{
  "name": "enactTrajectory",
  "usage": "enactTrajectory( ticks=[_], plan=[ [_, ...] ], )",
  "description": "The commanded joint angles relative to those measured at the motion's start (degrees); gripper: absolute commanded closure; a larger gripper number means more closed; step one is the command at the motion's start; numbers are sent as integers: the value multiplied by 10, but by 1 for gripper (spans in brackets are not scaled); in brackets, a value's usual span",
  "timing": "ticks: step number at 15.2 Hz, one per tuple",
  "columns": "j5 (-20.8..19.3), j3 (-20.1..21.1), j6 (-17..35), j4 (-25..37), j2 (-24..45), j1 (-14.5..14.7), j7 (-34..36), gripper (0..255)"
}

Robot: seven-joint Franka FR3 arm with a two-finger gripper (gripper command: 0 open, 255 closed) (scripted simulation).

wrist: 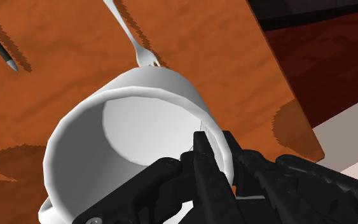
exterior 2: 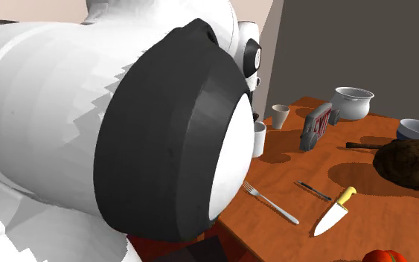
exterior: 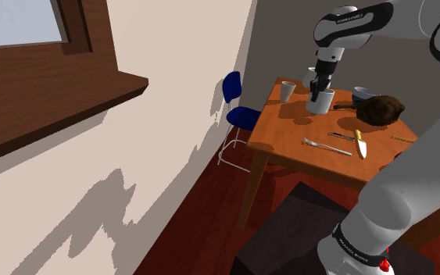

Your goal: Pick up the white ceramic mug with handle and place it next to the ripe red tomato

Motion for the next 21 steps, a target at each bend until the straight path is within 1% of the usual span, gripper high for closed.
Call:
enactTrajectory(
  ticks=[1, 6, 11, 16, 21],
  plan=[
    [-15, -8, 5, -30, -29, -9, -12, 255],
    [-49, -34, 6, -76, -84, -39, -54, 255],
    [-81, -66, 4, -106, -128, -71, -102, 255],
    [-112, -103, 0, -120, -158, -102, -158, 255],
    [-137, -147, -2, -118, -174, -129, -219, 255]
  ],
)
